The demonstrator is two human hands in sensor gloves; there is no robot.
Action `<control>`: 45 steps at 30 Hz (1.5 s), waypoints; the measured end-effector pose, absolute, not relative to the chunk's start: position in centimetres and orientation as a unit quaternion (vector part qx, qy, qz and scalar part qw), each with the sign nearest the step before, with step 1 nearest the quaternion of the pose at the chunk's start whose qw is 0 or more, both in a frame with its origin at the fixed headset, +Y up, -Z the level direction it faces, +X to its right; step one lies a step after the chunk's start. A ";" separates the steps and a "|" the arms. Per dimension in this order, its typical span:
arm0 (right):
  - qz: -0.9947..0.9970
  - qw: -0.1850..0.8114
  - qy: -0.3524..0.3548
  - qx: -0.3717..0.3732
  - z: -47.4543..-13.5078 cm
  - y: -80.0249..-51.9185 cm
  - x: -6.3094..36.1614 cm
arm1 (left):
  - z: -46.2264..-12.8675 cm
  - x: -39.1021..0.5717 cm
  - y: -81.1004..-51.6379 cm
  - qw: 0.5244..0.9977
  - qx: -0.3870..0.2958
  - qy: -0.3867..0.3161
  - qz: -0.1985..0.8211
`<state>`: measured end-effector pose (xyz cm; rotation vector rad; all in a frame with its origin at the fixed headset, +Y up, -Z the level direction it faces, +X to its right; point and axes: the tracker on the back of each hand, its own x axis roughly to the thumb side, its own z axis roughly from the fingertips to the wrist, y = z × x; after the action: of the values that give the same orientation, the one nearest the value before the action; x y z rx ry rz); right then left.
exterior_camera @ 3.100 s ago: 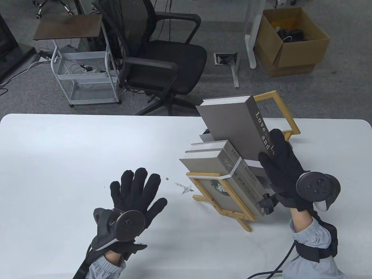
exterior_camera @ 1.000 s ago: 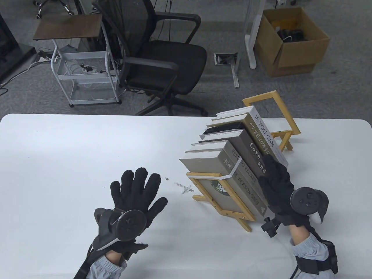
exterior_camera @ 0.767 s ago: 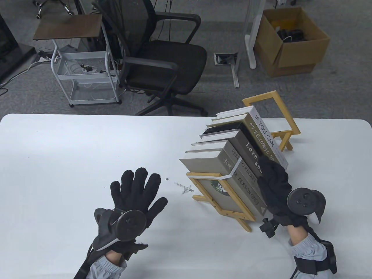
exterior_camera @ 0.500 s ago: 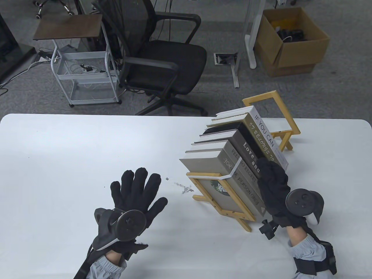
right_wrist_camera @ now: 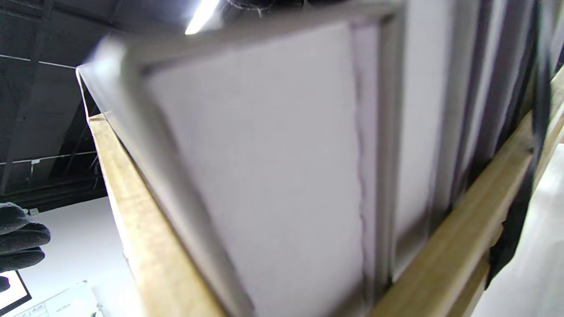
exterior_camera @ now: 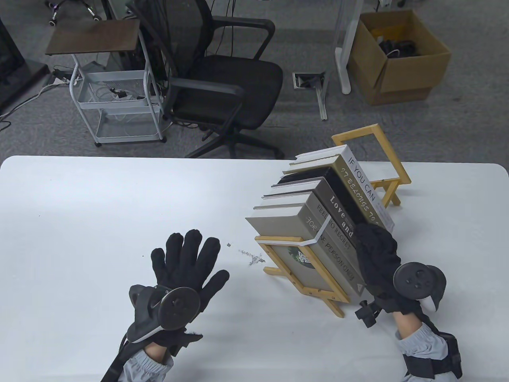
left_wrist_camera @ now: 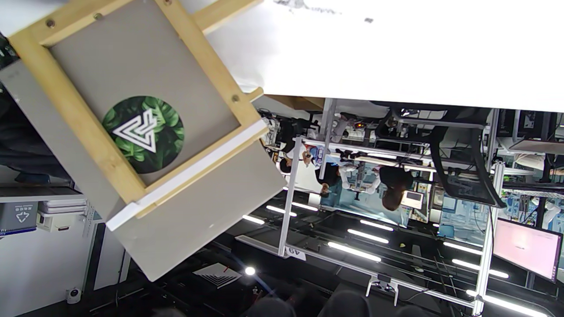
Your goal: Push a thick book into a tightly packed book rack slot
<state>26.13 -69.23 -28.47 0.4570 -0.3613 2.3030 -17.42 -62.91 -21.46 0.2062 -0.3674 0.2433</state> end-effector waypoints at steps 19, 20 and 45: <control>0.916 0.340 -0.092 0.193 -25.8 -62.1 22.7 | -21.6 -17.1 -63.2 0.970 0.088 -0.190 0.122; 0.916 0.339 -0.089 0.196 -25.6 -61.6 22.3 | -21.6 -17.1 -63.2 0.970 0.088 -0.190 0.122; 0.901 0.274 -0.087 0.326 -21.3 -59.4 10.4 | -21.3 -16.9 -63.2 0.969 0.089 -0.197 0.123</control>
<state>10.38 -59.37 -21.26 0.8761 -0.2338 2.4222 -16.86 -63.22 -21.34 0.1791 -0.3983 0.2492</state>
